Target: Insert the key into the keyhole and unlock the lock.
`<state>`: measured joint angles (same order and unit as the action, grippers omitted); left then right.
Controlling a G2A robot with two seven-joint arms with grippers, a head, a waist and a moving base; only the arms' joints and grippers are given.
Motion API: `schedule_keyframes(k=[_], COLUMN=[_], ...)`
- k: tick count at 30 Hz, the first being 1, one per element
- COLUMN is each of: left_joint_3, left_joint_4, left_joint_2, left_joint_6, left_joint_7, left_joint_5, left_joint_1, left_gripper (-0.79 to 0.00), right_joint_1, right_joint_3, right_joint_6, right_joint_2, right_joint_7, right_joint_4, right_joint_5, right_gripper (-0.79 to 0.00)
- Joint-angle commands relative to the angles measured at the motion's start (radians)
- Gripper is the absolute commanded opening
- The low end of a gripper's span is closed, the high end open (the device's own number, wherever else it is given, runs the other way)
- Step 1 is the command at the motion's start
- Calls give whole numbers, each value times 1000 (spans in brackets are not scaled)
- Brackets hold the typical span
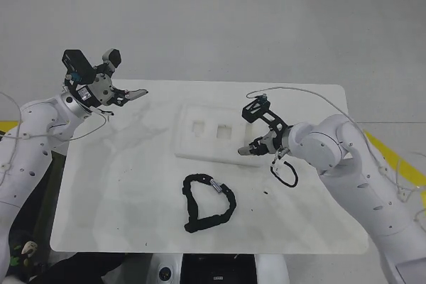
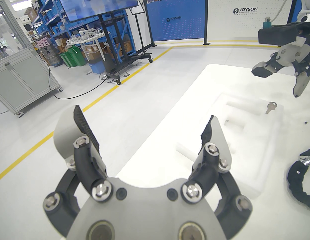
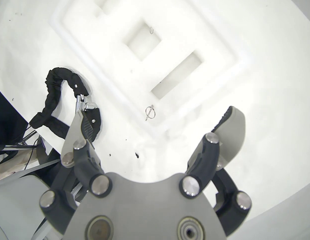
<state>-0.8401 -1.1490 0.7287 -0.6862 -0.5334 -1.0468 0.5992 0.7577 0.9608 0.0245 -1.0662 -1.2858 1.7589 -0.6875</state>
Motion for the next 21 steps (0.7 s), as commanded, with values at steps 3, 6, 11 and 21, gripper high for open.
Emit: schedule_keyframes(k=[3, 6, 11, 21], left_joint_3=[0, 0, 0, 0], left_joint_4=[0, 0, 0, 0], left_joint_2=[0, 0, 0, 0], left_joint_6=[0, 0, 0, 0], left_joint_7=[0, 0, 0, 0], left_joint_5=[0, 0, 0, 0], left_joint_1=[0, 0, 0, 0], left_gripper=[0, 0, 0, 0], right_joint_1=[-25, -37, -54, -83], right_joint_3=[-22, -39, -74, -114], right_joint_6=[-3, -6, -11, -37], right_joint_2=[-8, -15, -27, -39], right_joint_7=[-14, -17, -17, -59], right_joint_4=[-43, -71, -105, -146], right_joint_5=[25, 40, 65, 31], right_gripper=[0, 0, 0, -280])
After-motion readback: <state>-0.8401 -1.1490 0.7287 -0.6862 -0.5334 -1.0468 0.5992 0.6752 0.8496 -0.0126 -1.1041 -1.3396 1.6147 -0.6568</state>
